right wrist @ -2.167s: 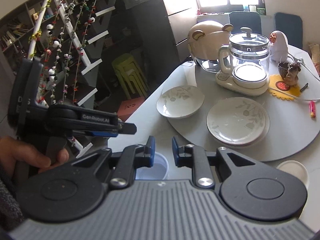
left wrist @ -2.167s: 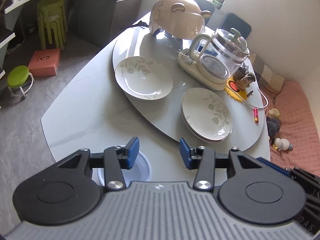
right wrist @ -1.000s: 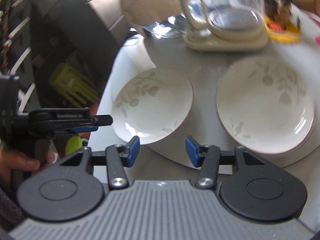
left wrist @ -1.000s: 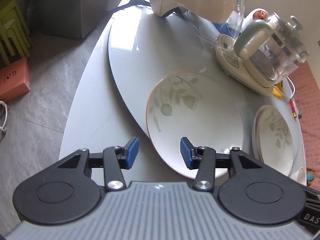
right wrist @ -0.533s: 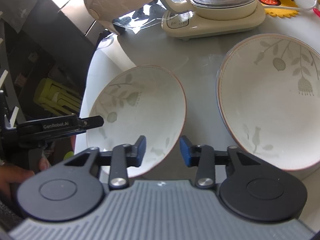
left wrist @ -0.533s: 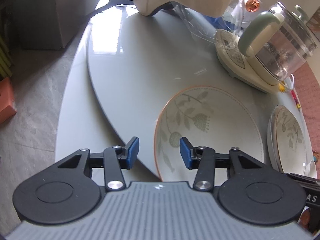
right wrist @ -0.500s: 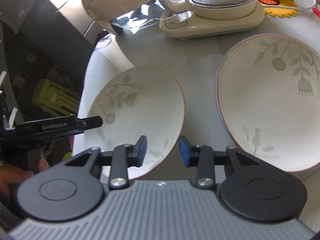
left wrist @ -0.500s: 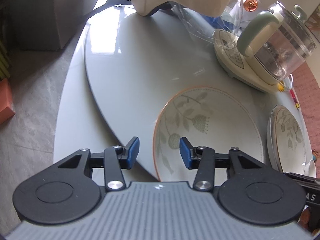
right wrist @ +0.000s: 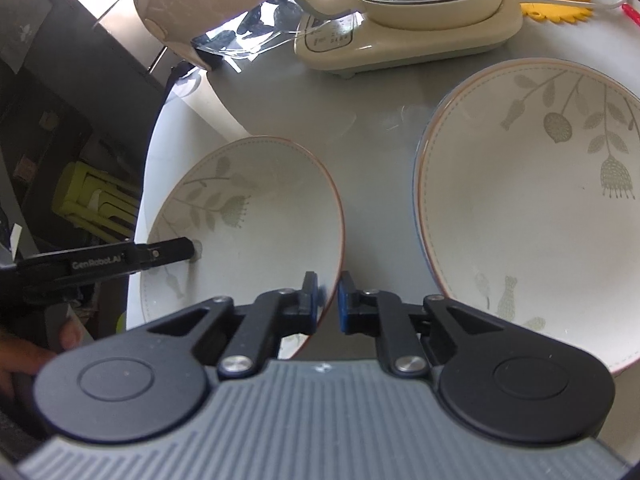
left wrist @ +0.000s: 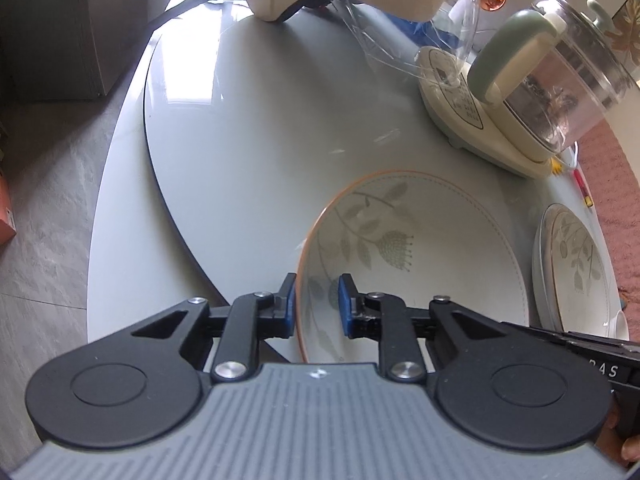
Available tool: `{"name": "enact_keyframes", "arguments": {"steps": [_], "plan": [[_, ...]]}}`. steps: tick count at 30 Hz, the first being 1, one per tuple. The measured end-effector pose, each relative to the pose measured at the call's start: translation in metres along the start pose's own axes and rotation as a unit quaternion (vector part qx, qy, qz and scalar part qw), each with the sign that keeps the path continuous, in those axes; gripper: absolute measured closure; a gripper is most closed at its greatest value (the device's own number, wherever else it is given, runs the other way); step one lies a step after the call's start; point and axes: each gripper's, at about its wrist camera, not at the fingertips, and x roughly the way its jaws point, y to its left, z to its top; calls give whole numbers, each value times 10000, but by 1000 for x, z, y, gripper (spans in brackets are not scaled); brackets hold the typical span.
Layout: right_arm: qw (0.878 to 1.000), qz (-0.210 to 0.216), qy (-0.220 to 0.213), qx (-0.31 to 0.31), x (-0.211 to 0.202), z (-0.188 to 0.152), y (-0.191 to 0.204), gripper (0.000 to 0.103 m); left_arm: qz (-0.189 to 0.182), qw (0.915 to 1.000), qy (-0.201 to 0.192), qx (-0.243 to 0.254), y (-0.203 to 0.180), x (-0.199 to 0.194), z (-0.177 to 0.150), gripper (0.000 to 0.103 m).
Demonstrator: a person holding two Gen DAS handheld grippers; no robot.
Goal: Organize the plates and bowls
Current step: 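Lift the second leaf plate with both grippers and carry it over the stack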
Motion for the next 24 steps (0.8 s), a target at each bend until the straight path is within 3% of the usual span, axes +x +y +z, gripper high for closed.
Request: {"name": "enact_keyframes", "arguments": {"steps": [13, 20, 24], "plan": [[9989, 331, -30, -324, -19, 14, -5, 89, -437, 9977, -5, -521, 6, -25, -7, 82], [9981, 413, -314, -325, -51, 18, -14, 89, -615, 9977, -28, -281, -17, -39, -4, 82], [9974, 423, -501, -287, -72, 18, -22, 89, -817, 9958, -163, -385, -32, -51, -1, 82]]}}
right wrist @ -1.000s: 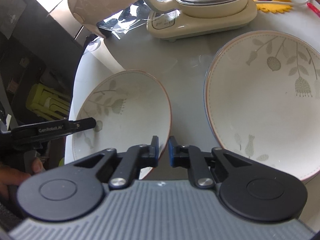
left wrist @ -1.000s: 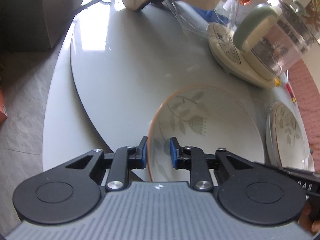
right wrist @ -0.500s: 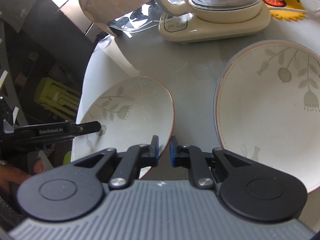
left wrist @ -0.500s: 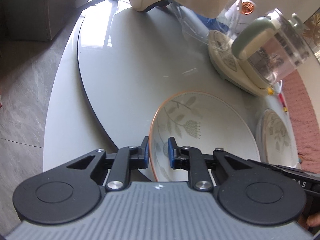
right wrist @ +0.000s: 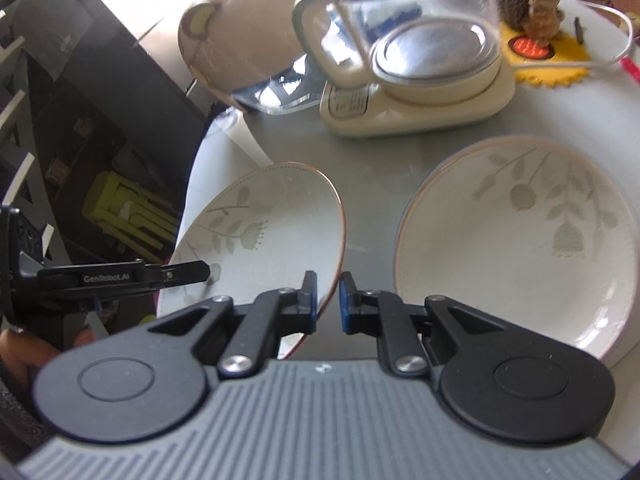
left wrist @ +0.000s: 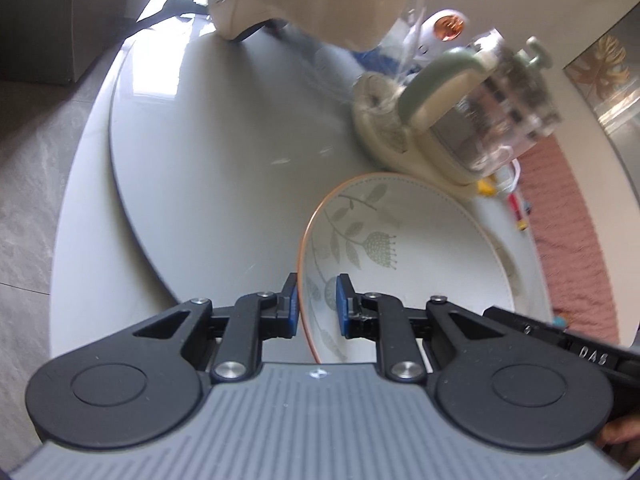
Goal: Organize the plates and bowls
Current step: 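Lift the second leaf plate with both grippers and carry it over the stack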
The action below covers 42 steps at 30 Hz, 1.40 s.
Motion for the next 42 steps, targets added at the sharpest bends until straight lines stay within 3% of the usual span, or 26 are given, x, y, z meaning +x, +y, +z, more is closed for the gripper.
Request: {"name": "enact_keyframes", "arguments": {"steps": [8, 14, 21, 33, 42], "plan": [[9989, -85, -432, 132, -43, 7, -22, 89, -319, 9994, -87, -87, -47, -1, -3, 82], [9975, -195, -634, 227, -66, 16, -57, 89, -390, 9992, 104, 64, -89, 20, -11, 82], [9988, -187, -407, 174, -66, 20, -99, 89, -278, 9987, 246, -362, -113, 54, -29, 82], [9996, -52, -33, 265, -54, 20, -160, 89, 15, 9989, 384, -261, -153, 91, -41, 82], [9999, -67, 137, 59, -48, 28, -172, 89, 258, 9986, 453, -82, -168, 106, -41, 82]]}}
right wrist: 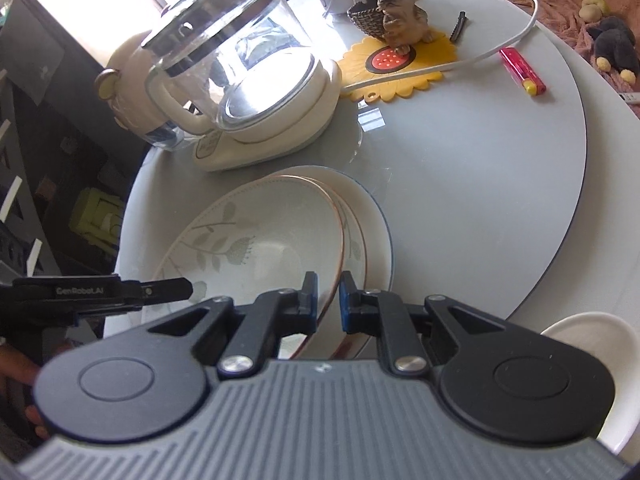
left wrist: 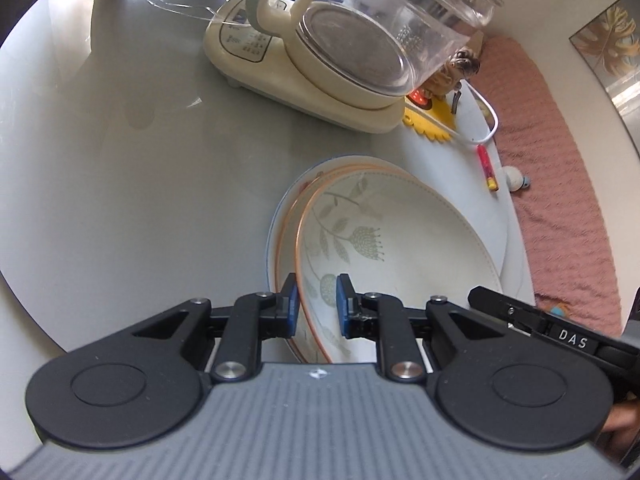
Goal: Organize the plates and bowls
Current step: 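Lift the second leaf plate with both grippers and carry it over the stack, then lower the leaf plate onto the stack and open the left gripper while the right gripper opens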
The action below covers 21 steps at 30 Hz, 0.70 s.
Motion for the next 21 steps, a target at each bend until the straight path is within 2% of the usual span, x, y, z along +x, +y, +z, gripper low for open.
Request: {"name": "enact_keyframes", "arguments": {"steps": [5, 8, 17, 21], "plan": [[10000, -4, 81, -48, 4, 1, -3, 89, 130, 9999, -57, 1, -6, 3, 3, 82], [9991, -92, 165, -371, 7, 0, 4, 88, 259, 9996, -100, 48, -8, 3, 5, 82], [9996, -1, 174, -204, 17, 3, -2, 88, 277, 9994, -161, -91, -3, 4, 7, 82], [9999, -70, 86, -62, 22, 6, -3, 87, 266, 9993, -185, -186, -5, 4, 8, 74]]}}
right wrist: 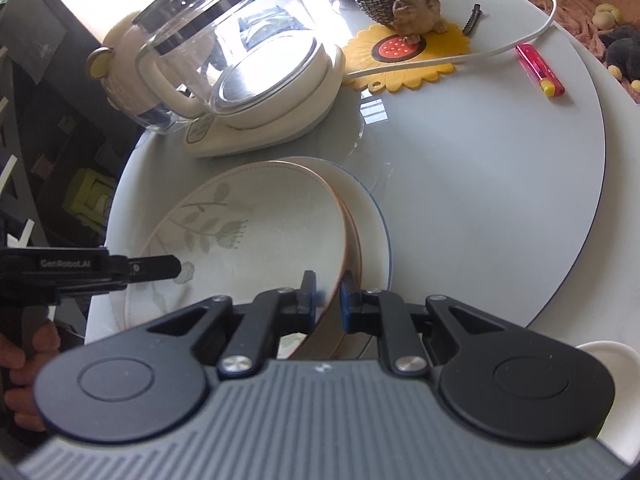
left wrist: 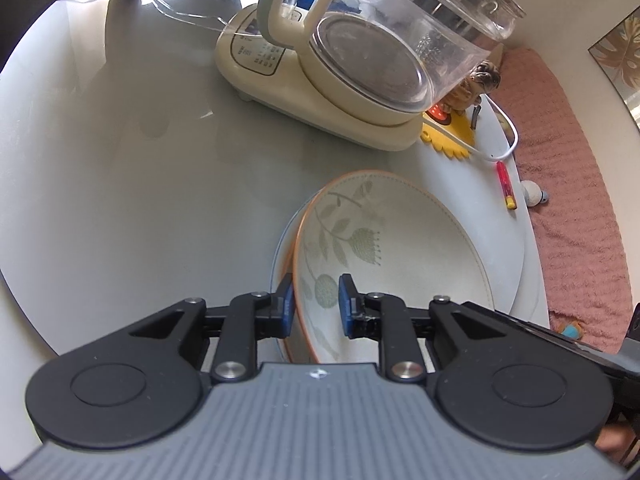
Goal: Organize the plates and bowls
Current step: 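Lower the leaf plate onto the stack and open the left gripper while the right gripper opens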
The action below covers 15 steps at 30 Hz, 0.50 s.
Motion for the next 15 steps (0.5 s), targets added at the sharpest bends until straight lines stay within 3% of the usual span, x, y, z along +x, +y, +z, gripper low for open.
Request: {"name": "enact_keyframes", "arguments": {"steps": [3, 7, 11, 15], "plan": [[9999, 27, -27, 102, 4, 1, -2, 88, -148, 9995, -30, -282, 4, -2, 1, 67], [10000, 38, 27, 85, 9, 1, 0, 88, -227, 9972, -54, -710, 12, -7, 3, 66], [9991, -121, 92, -400, 14, -4, 15, 85, -140, 9958, 67, -903, 21, -11, 1, 66], [9990, -100, 76, -431, 17, -7, 16, 85, -309, 9939, -28, -1062, 31, -21, -4, 66]]}}
